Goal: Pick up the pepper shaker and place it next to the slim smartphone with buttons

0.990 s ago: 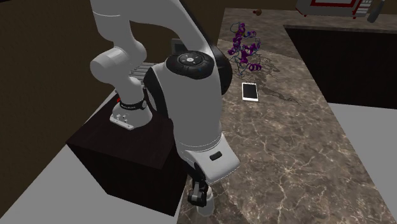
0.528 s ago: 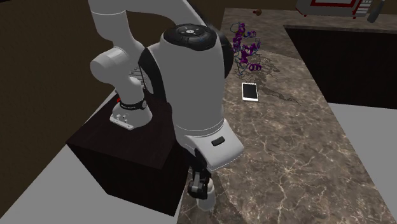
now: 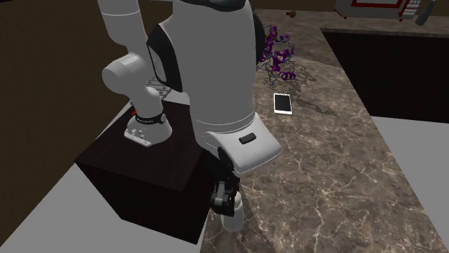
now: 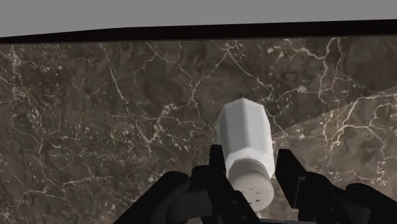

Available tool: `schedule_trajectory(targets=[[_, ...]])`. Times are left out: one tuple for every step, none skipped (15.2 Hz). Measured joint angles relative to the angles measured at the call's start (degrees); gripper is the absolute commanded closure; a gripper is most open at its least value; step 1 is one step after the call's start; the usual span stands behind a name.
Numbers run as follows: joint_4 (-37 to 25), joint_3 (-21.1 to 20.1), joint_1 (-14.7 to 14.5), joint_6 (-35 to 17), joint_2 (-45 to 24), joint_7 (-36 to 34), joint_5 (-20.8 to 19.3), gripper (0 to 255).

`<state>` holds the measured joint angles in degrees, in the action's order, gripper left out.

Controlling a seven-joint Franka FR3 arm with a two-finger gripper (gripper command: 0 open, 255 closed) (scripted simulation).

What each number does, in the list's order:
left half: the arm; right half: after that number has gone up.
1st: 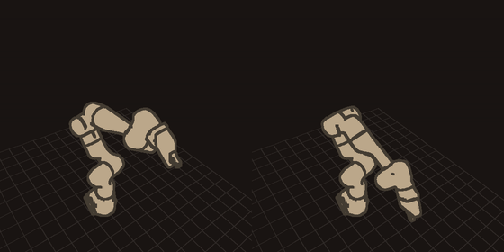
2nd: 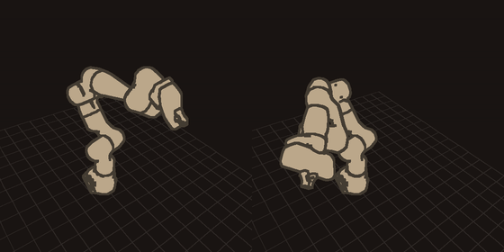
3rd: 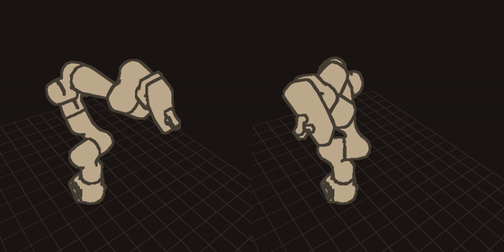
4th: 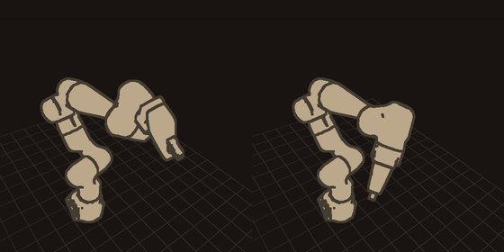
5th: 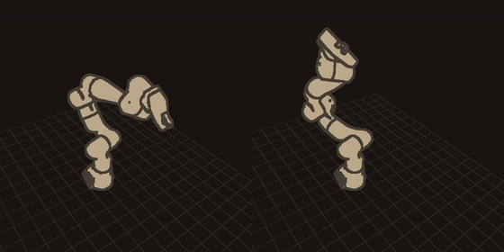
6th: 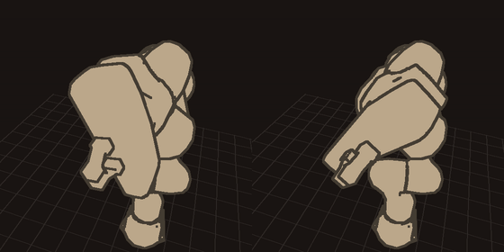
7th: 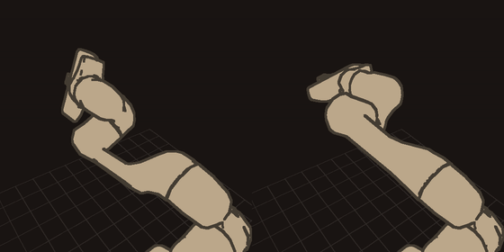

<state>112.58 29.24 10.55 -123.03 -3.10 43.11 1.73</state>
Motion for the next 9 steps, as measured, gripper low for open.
schedule_trajectory(targets=[[-0.4,0.0,0.0,0.7,0.3,-0.2,-0.2,255],[-1.1,0.0,0.0,1.4,0.4,-0.2,-0.3,255],[-1.3,0.0,-0.1,2.1,0.9,-0.5,-0.6,255],[-1.9,0.0,-0.1,2.9,1.1,-0.5,-0.7,255],[-2.5,0.0,-0.1,3.6,1.2,-0.5,-0.8,255],[-3.1,-0.1,-0.2,4.3,1.4,-0.7,-0.9,255],[-3.7,0.0,-0.2,5.0,1.5,-0.7,-0.9,255],[-4.6,0.0,-0.2,5.8,1.5,-0.7,-0.9,255],[-5.2,-0.1,-0.2,6.5,1.5,-0.7,-1.0,255]])
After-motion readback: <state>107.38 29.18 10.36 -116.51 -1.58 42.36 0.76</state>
